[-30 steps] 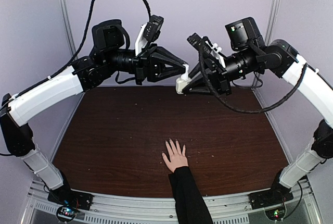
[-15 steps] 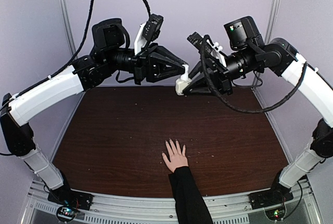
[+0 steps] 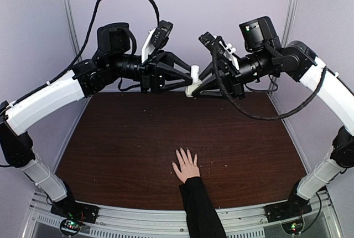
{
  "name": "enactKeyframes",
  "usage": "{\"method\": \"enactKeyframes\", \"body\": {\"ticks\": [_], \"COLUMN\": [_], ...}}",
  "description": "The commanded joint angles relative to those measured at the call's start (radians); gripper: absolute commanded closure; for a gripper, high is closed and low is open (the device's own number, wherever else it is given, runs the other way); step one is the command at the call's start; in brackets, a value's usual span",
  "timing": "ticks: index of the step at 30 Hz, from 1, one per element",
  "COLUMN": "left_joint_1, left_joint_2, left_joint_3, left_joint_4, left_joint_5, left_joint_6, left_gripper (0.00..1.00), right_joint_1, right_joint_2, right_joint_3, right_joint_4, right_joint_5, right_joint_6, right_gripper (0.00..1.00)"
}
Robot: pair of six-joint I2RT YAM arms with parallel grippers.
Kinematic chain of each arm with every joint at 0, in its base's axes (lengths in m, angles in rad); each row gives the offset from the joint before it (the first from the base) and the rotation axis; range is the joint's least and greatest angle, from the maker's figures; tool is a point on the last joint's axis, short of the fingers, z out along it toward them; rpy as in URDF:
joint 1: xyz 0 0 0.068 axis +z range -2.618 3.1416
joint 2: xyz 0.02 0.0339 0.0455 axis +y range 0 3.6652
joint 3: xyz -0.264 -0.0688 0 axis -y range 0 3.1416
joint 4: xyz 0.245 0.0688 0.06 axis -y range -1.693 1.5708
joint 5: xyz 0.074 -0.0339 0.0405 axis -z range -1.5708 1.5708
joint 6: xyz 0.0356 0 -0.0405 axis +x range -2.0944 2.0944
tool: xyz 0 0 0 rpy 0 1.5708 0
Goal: Paint the nails
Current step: Screw the nail polish bottle cap onto the nail polish bottle.
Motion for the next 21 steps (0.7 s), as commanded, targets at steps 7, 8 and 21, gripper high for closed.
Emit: {"method": "enactKeyframes", "body": {"ticks": [7,8,21], "left_joint_1": [0.010,0.010,-0.044], "left_joint_2": [-0.109,-0.117,-0.067], "left_joint_3": [-0.135,-0.141,-0.128], "left_joint_4": [0.024,0.028,0.089], "left_joint_5": [-0.518,-0.562,-0.864], "left_joint_6": [0.005,0.006,0.024], "left_gripper": [0.55,0.55,0.55], "right_joint_1": [0.006,0.006,0.052], "right_joint_2": [-0.071,-0.067,-0.039], "right_joint_3": [-0.117,-0.120,-0.174], "right_joint_4": [0.231,0.235,0.334], "right_joint_5": [0.582,0.620,0.957], "right_joint_6": [0.118,0.127,0.221], "right_gripper": [1.00,1.00,1.00]}}
